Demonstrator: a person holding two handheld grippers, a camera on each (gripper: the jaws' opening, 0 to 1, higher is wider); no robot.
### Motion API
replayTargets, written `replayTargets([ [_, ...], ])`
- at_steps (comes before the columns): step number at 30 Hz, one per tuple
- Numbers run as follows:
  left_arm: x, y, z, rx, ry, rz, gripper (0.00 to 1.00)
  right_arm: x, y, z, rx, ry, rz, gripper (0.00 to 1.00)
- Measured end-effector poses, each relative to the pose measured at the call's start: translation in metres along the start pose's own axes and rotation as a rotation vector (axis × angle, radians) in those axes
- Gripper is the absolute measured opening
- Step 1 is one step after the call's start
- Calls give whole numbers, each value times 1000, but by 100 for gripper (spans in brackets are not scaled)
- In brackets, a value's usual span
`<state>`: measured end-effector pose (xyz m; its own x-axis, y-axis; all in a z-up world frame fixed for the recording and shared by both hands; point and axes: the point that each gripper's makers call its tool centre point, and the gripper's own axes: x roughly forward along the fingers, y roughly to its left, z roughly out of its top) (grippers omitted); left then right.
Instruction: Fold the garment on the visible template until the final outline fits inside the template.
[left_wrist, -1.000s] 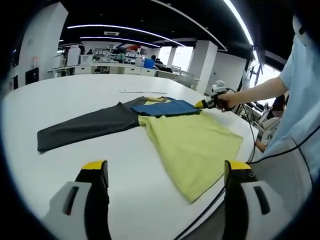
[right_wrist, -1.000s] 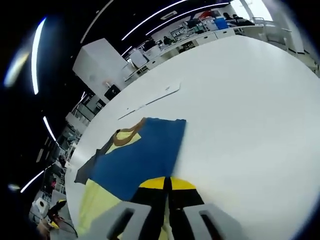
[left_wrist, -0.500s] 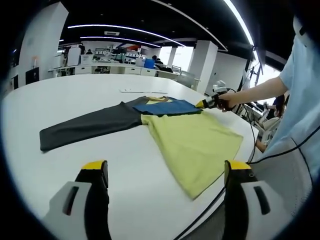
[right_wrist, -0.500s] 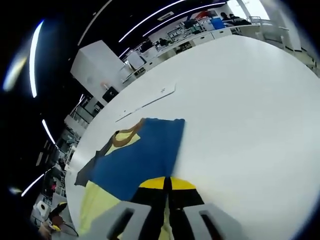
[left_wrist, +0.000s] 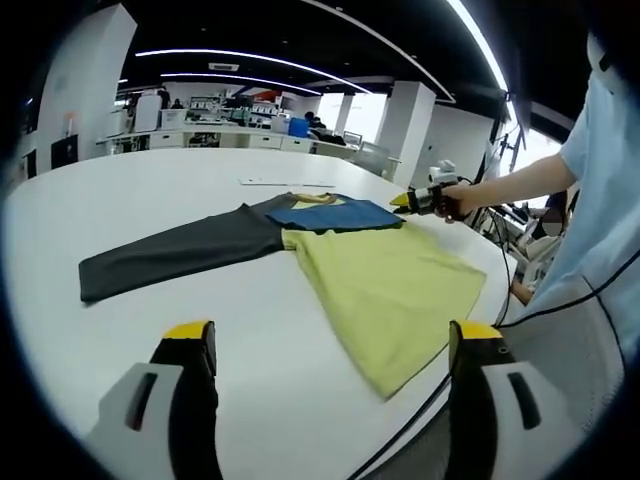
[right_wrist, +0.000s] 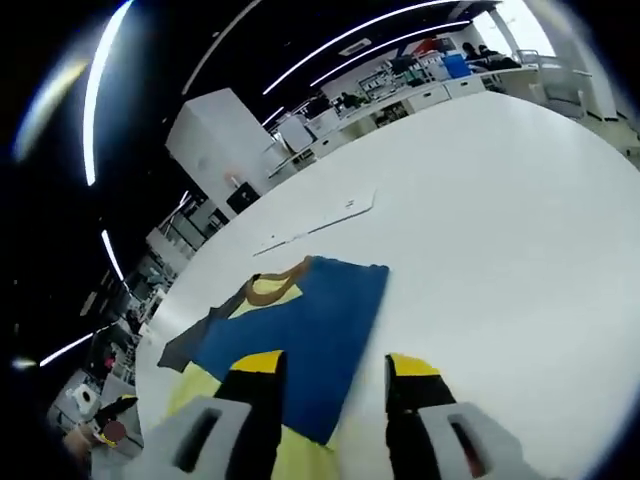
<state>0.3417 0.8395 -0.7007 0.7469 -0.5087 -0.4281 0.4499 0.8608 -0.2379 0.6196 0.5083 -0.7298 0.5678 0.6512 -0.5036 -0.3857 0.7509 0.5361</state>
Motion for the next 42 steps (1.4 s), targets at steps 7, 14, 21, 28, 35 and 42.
replayTargets([
  [7,1,-1,-1,0,4,-4,95,-7,-1,0,-43,0,14,65],
  [14,1,-2,-2,-4,9,-9,95,-12,4,-9,-103,28,23,80],
  [21,2,-3,-4,-17,13,-17,95,-15,8,-11,-103,16,33,80],
  [28,1,5,3,-63,-14,-16,95,-19,13,-11,-99,-6,42,80],
  [35,-6,52,9,-115,-24,86,92,-30,28,-18,-103,-15,75,79],
  [42,-23,108,13,-103,-25,220,88,-43,41,-26,-143,-13,97,78],
])
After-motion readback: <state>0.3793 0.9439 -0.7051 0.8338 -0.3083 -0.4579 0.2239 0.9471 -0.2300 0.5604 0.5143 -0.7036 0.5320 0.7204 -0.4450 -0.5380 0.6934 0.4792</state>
